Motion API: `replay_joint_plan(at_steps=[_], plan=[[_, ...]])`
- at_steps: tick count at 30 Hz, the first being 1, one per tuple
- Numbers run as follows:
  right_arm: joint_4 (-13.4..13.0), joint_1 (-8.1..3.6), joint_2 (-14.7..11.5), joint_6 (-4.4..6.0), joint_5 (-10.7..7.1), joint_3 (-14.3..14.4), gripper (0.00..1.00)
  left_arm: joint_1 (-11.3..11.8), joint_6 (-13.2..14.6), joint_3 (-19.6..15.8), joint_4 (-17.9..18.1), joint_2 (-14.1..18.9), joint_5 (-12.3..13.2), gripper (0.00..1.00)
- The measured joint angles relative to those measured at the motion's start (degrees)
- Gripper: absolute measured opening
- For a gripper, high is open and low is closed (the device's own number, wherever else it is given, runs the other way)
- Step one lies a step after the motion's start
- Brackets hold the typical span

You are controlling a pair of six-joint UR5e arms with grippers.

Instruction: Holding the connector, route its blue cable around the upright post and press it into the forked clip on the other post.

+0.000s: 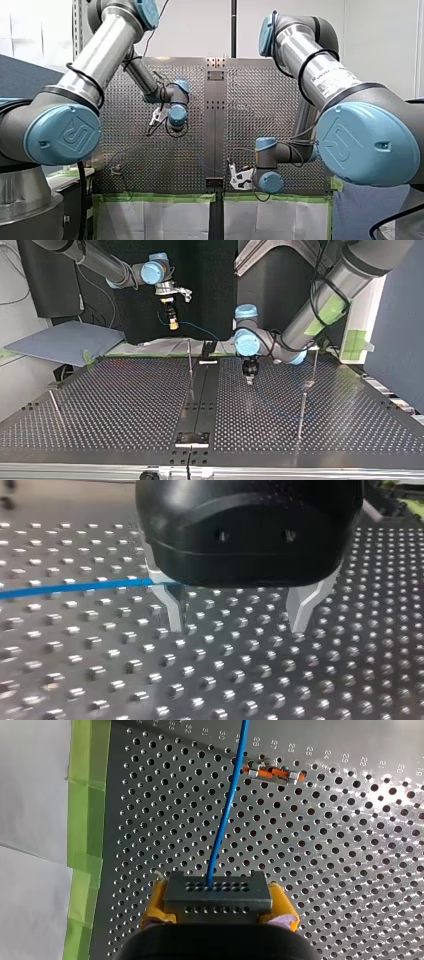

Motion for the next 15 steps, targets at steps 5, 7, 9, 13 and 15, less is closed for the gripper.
replay_joint_plan(at_steps=[5,7,9,13,15], plan=[[-0.1,0.00,0.0,-0.01,0.00,0.0,0.00,0.0,0.1,0.0,0.9,-2.7,-0.4,1.00],[-0.1,0.05,0.0,0.01,0.00,0.0,0.00,0.0,0.2,0.0,1.0,-3.9,-0.4,1.00],[-0.1,0.07,0.0,0.02,0.00,0.0,0.00,0.0,0.3,0.1,1.1,-4.8,-0.5,1.00],[-0.2,0.14,0.0,0.02,0.00,0.0,0.00,-0.1,0.9,0.1,1.1,-6.9,-0.5,1.00],[-0.2,0.13,0.0,0.02,0.00,0.0,0.00,-0.3,1.2,0.2,1.1,-7.7,-0.5,1.00]])
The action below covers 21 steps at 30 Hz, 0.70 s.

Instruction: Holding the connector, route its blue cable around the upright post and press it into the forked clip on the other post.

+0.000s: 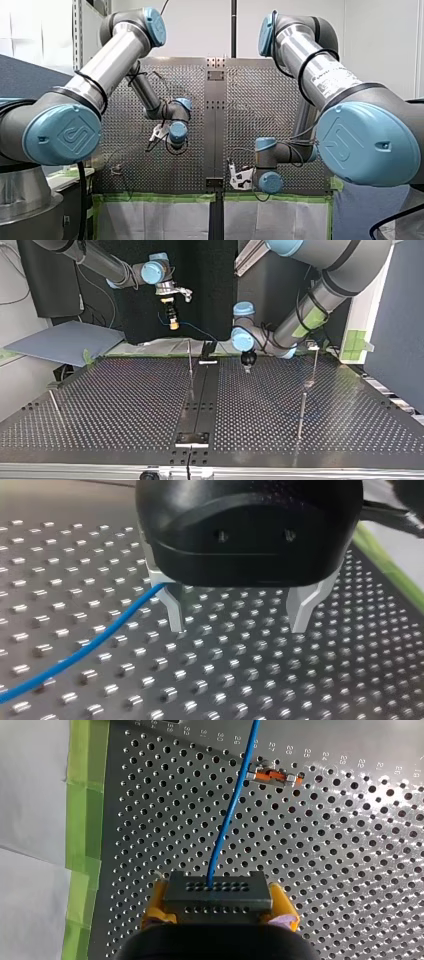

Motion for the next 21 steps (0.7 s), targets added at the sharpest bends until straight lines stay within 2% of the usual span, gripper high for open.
replay_joint_plan(at_steps=[6,10,17,21], plan=[[0.0,0.02,0.0,0.01,0.00,0.0,0.00,-0.9,0.5,0.2,-0.2,-2.8,0.6,1.00],[-0.1,0.03,0.0,0.01,0.00,0.0,0.00,-1.9,0.0,0.2,-0.3,-4.8,1.7,1.00],[-0.3,0.00,0.0,0.07,0.00,-0.1,0.00,-3.8,-0.8,0.3,-0.3,-7.1,2.1,1.00],[-0.3,-0.07,0.0,0.04,0.00,-0.1,0.00,-4.8,-2.0,0.4,0.4,-8.0,3.2,1.00]])
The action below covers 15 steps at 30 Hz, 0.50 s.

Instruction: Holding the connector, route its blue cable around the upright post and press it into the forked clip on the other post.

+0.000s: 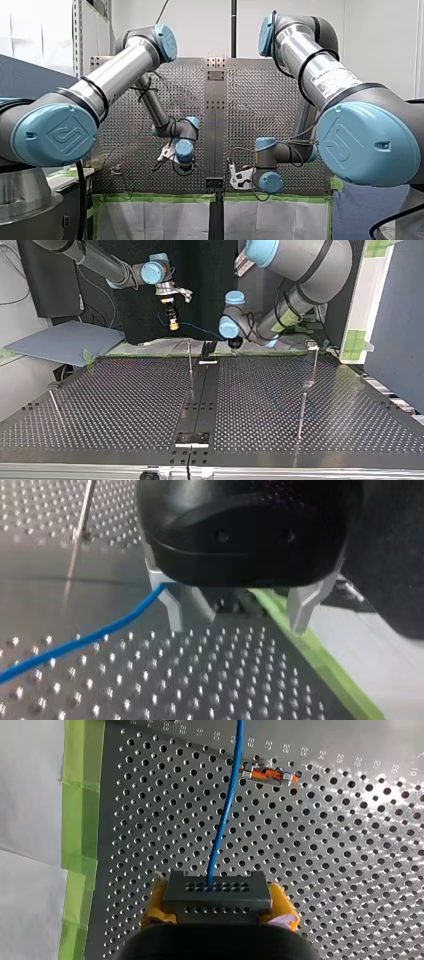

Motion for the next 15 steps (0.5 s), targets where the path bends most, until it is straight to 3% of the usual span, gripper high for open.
replay_joint_plan(at_steps=[15], plan=[[0.0,-0.37,0.0,-0.02,0.00,0.0,0.00,-3.2,-7.8,0.0,2.4,-0.3,7.0,1.00]])
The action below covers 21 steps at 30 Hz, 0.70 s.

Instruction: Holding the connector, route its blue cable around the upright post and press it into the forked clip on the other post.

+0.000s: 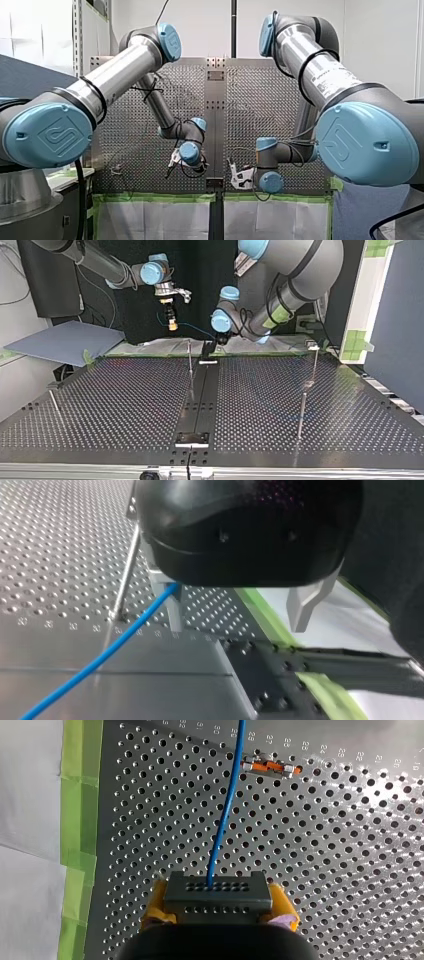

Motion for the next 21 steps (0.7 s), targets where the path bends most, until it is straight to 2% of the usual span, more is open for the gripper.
replay_joint_plan(at_steps=[11,21], plan=[[-0.1,-0.26,0.0,0.00,-0.01,0.0,0.00,-0.8,-5.0,-0.1,0.4,-0.1,1.2,1.00],[-0.3,-0.52,0.0,0.02,0.00,0.0,0.00,-1.7,-9.4,-0.2,1.5,-0.1,4.2,1.00]])
